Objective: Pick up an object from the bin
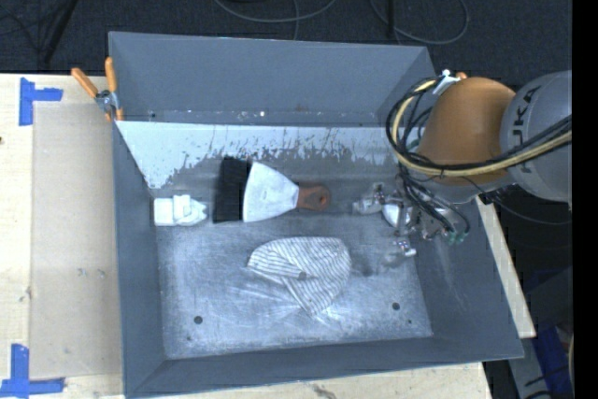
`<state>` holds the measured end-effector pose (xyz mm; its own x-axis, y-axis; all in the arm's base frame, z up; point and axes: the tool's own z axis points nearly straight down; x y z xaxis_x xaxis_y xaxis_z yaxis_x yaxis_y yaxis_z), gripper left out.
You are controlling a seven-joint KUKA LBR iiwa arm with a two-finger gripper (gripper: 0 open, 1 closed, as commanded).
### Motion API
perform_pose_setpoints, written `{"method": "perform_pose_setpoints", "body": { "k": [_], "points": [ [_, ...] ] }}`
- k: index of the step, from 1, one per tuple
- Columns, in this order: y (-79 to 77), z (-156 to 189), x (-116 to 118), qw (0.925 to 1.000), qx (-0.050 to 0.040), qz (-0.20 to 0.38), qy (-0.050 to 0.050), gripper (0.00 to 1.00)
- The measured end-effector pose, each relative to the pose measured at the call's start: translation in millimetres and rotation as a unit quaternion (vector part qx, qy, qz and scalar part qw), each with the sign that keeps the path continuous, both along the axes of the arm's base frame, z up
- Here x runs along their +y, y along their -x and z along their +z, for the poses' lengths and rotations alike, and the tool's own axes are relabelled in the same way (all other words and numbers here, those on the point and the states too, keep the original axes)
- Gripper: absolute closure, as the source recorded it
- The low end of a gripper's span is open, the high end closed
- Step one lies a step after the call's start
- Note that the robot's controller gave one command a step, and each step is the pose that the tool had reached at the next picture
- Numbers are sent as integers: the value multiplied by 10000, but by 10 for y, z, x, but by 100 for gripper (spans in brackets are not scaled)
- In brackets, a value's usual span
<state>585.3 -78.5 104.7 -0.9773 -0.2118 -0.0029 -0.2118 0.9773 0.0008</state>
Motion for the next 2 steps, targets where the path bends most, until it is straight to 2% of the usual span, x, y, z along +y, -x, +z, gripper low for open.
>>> {"method": "perform_pose_setpoints", "body": {
  "k": [1, 2],
  "points": [
    [155, -38, 249, 9945, 23, -1052, 2, 0],
    [448, -208, 727, 9990, 23, 450, 3, 100]
  ]
}}
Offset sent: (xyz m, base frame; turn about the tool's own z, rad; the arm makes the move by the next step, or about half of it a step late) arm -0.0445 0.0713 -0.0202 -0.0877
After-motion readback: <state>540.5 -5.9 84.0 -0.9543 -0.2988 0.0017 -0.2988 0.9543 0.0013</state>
